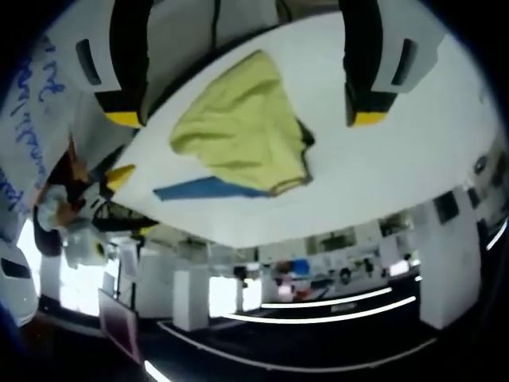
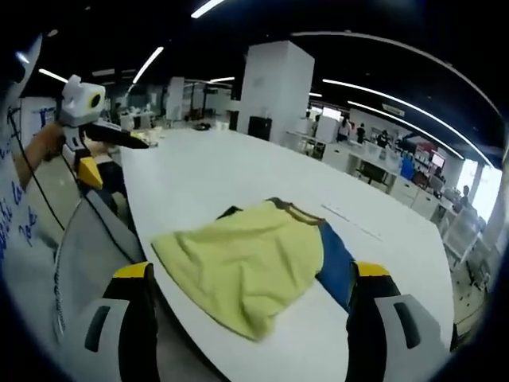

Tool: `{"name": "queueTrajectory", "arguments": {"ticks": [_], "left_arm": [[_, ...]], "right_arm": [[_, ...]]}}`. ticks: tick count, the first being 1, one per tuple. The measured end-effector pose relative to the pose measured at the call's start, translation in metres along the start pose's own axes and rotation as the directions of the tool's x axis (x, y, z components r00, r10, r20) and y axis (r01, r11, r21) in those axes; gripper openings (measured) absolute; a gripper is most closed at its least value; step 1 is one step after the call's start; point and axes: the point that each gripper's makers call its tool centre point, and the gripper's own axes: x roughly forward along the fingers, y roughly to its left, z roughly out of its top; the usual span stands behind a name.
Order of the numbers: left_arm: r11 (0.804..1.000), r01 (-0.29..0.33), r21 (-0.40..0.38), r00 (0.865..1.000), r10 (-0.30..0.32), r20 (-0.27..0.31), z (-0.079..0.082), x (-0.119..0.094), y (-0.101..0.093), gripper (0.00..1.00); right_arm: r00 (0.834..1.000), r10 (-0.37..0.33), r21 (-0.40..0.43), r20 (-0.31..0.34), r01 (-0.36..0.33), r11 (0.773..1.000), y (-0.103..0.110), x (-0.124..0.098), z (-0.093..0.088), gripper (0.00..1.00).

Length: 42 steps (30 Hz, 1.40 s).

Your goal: Fold the garment on the visible template until the final outline fits inside the template.

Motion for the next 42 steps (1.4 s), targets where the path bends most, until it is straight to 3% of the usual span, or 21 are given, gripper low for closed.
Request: {"name": "queueTrajectory", "arguments": {"ticks": [5, 11, 17, 22, 27, 30, 34, 42], "left_arm": [[1.000, 0.002, -0.004, 1.000, -0.002, -0.001, -0.002, -0.001, 0.007, 0.99], [1.000, 0.015, -0.003, 1.000, -0.015, 0.002, -0.001, -0.001, 0.015, 0.97], [0.999, 0.051, -0.001, 0.999, -0.051, -0.008, -0.003, -0.001, 0.017, 0.87], [0.998, 0.064, -0.008, 0.998, -0.064, -0.019, -0.007, 0.001, 0.023, 0.87], [0.996, 0.084, -0.018, 0.996, -0.084, -0.033, -0.012, 0.000, 0.030, 0.78], [0.994, 0.108, -0.027, 0.993, -0.109, -0.037, -0.016, 0.001, 0.030, 0.70], [0.992, 0.121, -0.029, 0.991, -0.123, -0.051, -0.023, 0.001, 0.032, 0.68], [0.990, 0.135, -0.040, 0.989, -0.137, -0.052, -0.031, -0.003, 0.039, 0.64]], "right_arm": [[1.000, 0.022, 0.002, 0.020, -0.022, 1.000, 0.011, 0.008, 0.005, 1.00], [0.998, 0.057, -0.027, -0.004, -0.057, 0.998, 0.024, 0.017, 0.004, 0.99], [0.994, 0.106, 0.001, -0.002, -0.106, 0.994, 0.036, 0.027, 0.011, 0.85], [0.985, 0.171, -0.049, -0.004, -0.171, 0.984, 0.054, 0.043, 0.017, 0.71], [0.966, 0.256, -0.026, -0.010, -0.257, 0.966, 0.079, 0.062, 0.020, 0.57], [0.947, 0.320, -0.047, -0.032, -0.322, 0.946, 0.096, 0.071, 0.018, 0.48], [0.916, 0.396, -0.035, -0.063, -0.399, 0.916, 0.117, 0.084, 0.013, 0.37], [0.880, 0.464, -0.047, -0.105, -0.470, 0.881, 0.144, 0.103, 0.006, 0.31]]}}
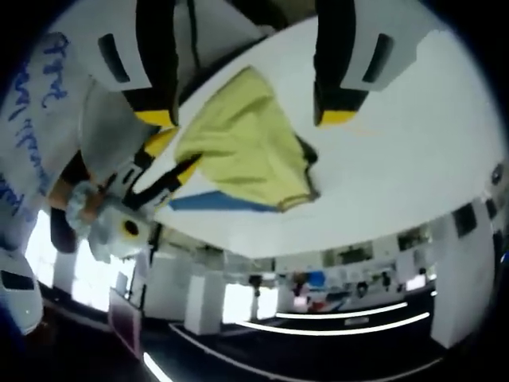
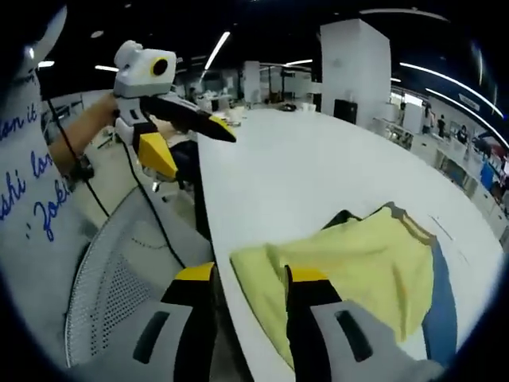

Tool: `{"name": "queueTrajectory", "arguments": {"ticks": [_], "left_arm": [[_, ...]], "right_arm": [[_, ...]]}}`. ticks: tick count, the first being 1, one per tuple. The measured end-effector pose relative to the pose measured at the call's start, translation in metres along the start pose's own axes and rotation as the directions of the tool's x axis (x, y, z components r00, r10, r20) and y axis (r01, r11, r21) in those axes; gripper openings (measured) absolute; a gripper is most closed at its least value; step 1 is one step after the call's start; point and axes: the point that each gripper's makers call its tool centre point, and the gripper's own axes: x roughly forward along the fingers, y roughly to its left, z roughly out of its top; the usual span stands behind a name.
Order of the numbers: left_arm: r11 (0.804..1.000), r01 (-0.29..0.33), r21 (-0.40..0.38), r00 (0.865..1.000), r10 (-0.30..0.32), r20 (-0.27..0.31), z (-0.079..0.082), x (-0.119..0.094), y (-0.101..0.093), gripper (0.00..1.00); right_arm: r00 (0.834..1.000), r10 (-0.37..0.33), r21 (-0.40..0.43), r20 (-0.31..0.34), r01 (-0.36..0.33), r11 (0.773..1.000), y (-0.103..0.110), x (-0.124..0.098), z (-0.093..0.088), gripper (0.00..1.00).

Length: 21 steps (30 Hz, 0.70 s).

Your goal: Fold the garment on the visible template until the final outline fits inside the template.

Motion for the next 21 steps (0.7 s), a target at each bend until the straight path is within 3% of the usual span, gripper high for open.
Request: {"name": "queueTrajectory", "arguments": {"ticks": [7, 21], "left_arm": [[1.000, 0.007, -0.016, 1.000, -0.007, 0.001, -0.008, -0.004, 0.005, 0.63], [0.999, 0.034, -0.012, 0.999, -0.034, -0.011, -0.019, -0.006, 0.005, 0.64]], "right_arm": [[0.998, 0.063, -0.013, -0.027, -0.064, 0.998, 0.013, 0.026, 0.001, 0.23], [0.990, 0.116, 0.019, -0.080, -0.115, 0.993, 0.024, 0.074, -0.016, 0.21]]}}
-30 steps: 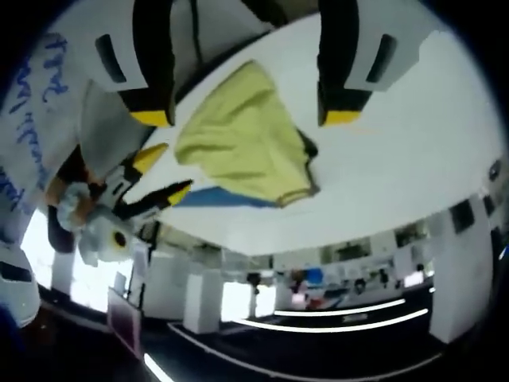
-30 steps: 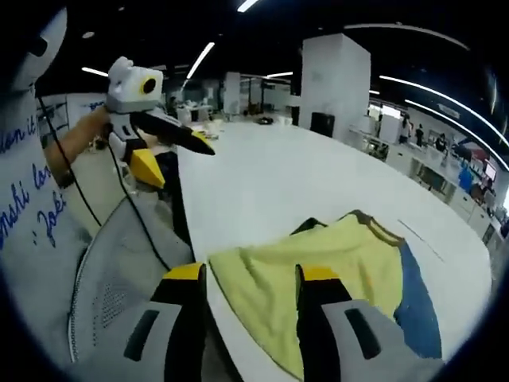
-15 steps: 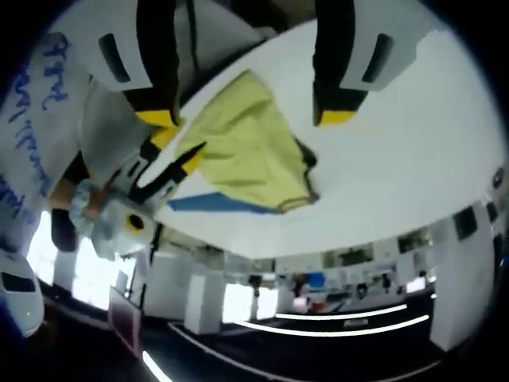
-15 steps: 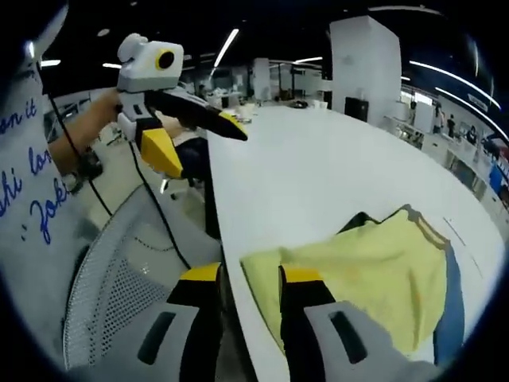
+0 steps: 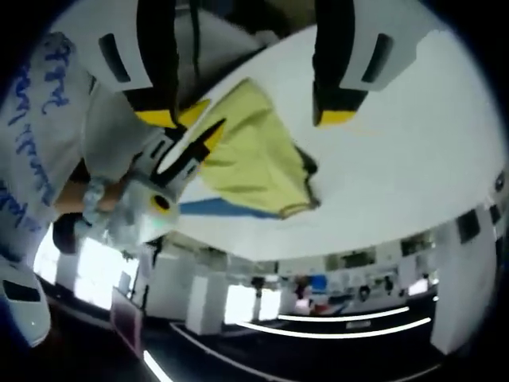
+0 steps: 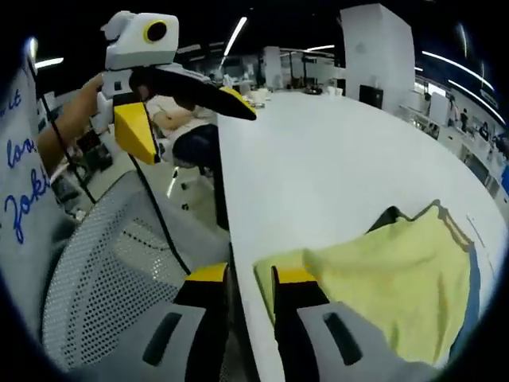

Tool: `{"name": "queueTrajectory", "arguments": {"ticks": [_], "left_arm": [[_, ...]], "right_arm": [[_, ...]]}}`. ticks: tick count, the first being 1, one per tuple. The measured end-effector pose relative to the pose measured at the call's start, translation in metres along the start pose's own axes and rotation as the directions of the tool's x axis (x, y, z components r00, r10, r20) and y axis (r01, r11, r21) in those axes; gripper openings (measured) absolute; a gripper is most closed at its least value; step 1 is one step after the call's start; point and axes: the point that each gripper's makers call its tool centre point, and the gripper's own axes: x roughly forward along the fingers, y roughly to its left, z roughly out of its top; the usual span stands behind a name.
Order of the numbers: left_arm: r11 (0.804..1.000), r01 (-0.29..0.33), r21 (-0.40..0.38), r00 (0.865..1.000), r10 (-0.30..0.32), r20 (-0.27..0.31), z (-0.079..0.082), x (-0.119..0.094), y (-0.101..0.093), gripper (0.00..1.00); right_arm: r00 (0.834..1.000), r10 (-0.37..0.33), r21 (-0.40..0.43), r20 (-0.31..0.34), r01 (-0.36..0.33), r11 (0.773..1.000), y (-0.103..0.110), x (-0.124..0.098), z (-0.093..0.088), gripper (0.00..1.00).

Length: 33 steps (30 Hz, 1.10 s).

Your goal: Fold the garment on the visible template until the final outline fits inside the template.

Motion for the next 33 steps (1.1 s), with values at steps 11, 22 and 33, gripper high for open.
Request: {"name": "queueTrajectory", "arguments": {"ticks": [11, 22, 33], "left_arm": [[1.000, 0.013, -0.006, 1.000, -0.013, 0.004, 0.000, -0.003, 0.003, 0.64], [0.999, 0.048, -0.013, 0.999, -0.048, -0.013, -0.007, -0.001, 0.004, 0.64], [0.999, 0.044, -0.024, 0.999, -0.045, -0.021, -0.010, 0.001, 0.008, 0.64]], "right_arm": [[0.999, -0.032, 0.052, -0.041, 0.034, 0.998, -0.006, 0.034, -0.018, 0.21], [0.992, -0.078, 0.010, -0.096, 0.079, 0.997, -0.012, 0.050, -0.031, 0.21], [0.984, -0.120, -0.118, -0.133, 0.105, 0.988, -0.017, 0.058, -0.035, 0.10]]}}
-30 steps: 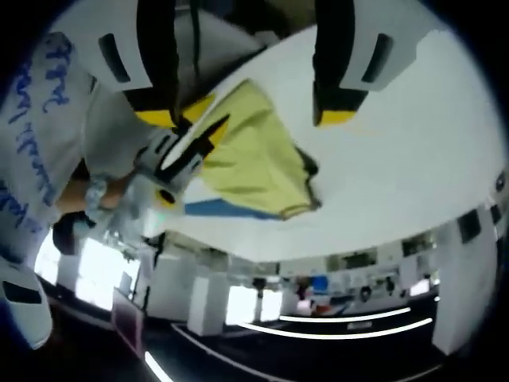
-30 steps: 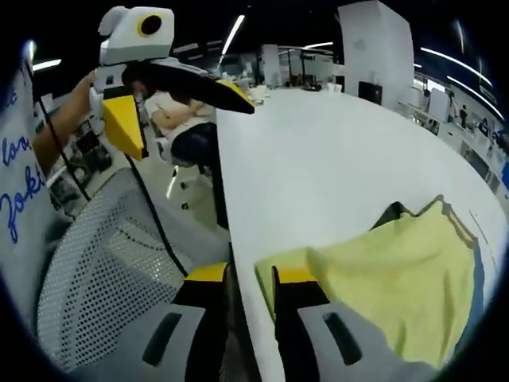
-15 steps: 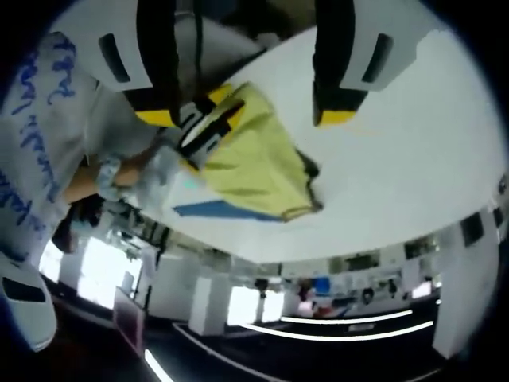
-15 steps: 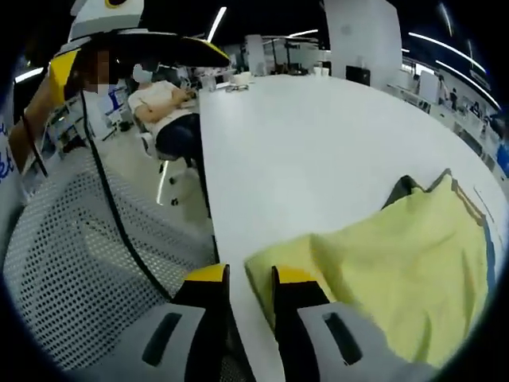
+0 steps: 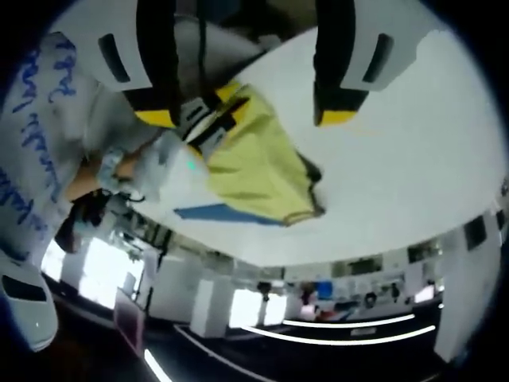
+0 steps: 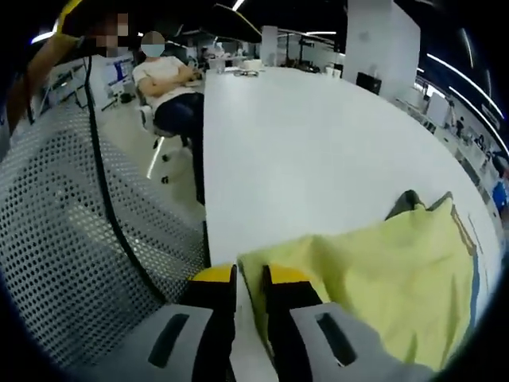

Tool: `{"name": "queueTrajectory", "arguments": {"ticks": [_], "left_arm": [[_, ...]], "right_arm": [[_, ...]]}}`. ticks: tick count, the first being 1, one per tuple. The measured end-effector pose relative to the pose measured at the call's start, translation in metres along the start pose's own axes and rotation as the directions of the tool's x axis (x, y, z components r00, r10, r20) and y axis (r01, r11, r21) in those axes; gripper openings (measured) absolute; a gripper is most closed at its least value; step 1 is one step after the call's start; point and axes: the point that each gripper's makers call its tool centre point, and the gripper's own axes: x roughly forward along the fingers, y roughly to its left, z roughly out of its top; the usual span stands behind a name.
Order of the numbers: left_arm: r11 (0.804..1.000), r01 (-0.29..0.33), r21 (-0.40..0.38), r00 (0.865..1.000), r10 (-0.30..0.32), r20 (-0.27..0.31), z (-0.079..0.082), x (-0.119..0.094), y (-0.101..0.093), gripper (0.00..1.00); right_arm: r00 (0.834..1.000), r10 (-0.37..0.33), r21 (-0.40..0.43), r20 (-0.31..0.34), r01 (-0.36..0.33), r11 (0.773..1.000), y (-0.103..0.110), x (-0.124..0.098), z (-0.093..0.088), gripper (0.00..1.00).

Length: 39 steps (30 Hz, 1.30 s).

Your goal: Fold the garment on the visible template until the final outline fits inside the template.

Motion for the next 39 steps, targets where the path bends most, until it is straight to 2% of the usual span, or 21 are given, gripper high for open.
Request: {"name": "queueTrajectory", "arguments": {"ticks": [6, 9, 12, 16, 19, 24, 29, 32, 39], "left_arm": [[1.000, -0.004, -0.006, 1.000, 0.004, -0.008, -0.005, 0.001, 0.001, 0.64], [1.000, -0.008, -0.009, 1.000, 0.008, -0.015, -0.008, 0.002, 0.002, 0.65], [1.000, -0.007, -0.011, 1.000, 0.007, -0.016, -0.007, 0.002, 0.002, 0.65], [1.000, -0.005, -0.008, 1.000, 0.005, -0.013, -0.004, 0.003, 0.002, 0.64], [1.000, 0.003, -0.006, 1.000, -0.003, -0.018, -0.004, 0.005, 0.002, 0.65], [1.000, 0.020, 0.010, 1.000, -0.020, -0.023, 0.001, 0.011, -0.003, 0.64], [1.000, 0.011, -0.028, 1.000, -0.012, -0.027, 0.001, 0.016, 0.001, 0.64], [0.999, 0.012, -0.043, 1.000, -0.013, -0.024, 0.004, 0.019, 0.001, 0.63], [0.999, 0.032, -0.024, 0.998, -0.033, -0.054, 0.005, 0.033, -0.005, 0.62]], "right_arm": [[1.000, 0.002, -0.031, -0.002, -0.002, 1.000, 0.000, 0.000, 0.000, 0.09], [1.000, -0.017, -0.016, -0.007, 0.017, 1.000, -0.004, 0.000, -0.001, 0.03], [1.000, 0.011, 0.099, 0.014, -0.012, 0.995, -0.005, -0.001, 0.000, 0.03], [0.998, 0.002, 0.162, 0.070, -0.013, 0.987, -0.011, -0.012, 0.010, 0.02], [0.991, -0.057, 0.188, 0.121, 0.033, 0.982, -0.028, -0.033, 0.024, 0.02], [0.978, -0.146, 0.195, 0.150, 0.116, 0.974, -0.056, -0.066, 0.031, 0.03], [0.957, -0.242, 0.213, 0.160, 0.205, 0.955, -0.082, -0.099, 0.024, 0.03], [0.941, -0.304, 0.242, 0.148, 0.264, 0.934, -0.098, -0.121, 0.014, 0.03], [0.909, -0.397, 0.279, 0.126, 0.351, 0.894, -0.122, -0.159, -0.010, 0.03]]}}
